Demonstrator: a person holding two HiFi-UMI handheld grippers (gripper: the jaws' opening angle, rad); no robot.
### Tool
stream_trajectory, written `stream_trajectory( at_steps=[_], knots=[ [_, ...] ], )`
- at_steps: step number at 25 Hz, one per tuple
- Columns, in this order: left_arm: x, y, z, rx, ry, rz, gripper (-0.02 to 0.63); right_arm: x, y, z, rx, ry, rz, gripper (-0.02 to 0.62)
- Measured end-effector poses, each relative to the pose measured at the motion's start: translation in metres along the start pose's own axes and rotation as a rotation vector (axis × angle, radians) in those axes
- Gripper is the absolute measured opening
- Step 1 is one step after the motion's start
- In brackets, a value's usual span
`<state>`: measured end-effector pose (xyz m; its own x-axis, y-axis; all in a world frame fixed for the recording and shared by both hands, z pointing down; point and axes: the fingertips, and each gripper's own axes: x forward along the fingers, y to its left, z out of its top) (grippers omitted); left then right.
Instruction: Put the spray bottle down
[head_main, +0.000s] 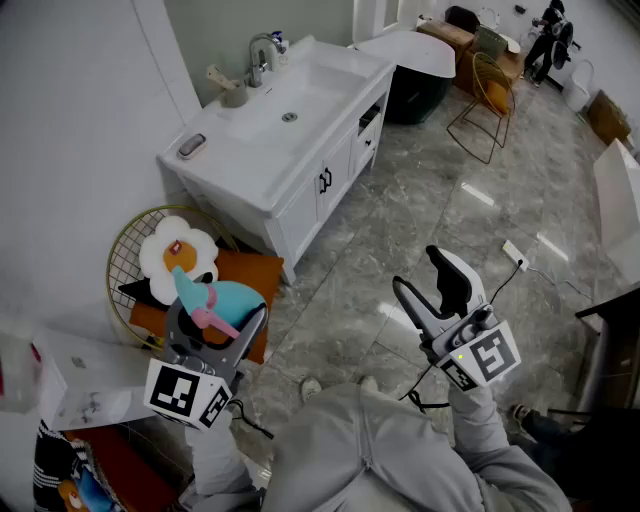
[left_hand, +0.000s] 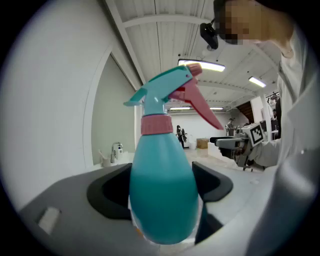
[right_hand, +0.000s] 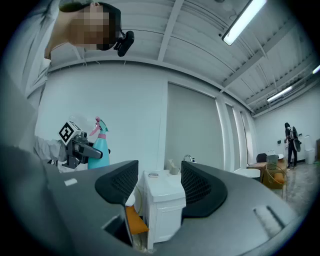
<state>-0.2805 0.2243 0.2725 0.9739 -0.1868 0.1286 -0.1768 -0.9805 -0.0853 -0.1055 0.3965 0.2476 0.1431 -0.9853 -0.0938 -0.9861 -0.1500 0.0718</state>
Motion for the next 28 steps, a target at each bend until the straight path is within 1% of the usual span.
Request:
stream_trajectory(
  at_steps=[13,19,28],
  knots=[
    [0.0,-0.001,-0.001,-0.004,-0.004,-0.001,0.419,-0.001,0.001,0.002,-0.004,-0.002,0.0,0.272],
    [-0.001,0.002,-0.005,-0.011,-0.002,0.002,0.419,0.002,0.01,0.008,0.014,-0.038,0.05,0.272],
    [-0.005,0.006,-0.007,-0.012,-0.004,0.01,0.419,0.002,0.012,0.004,0.031,-0.042,0.03,0.272]
  ],
)
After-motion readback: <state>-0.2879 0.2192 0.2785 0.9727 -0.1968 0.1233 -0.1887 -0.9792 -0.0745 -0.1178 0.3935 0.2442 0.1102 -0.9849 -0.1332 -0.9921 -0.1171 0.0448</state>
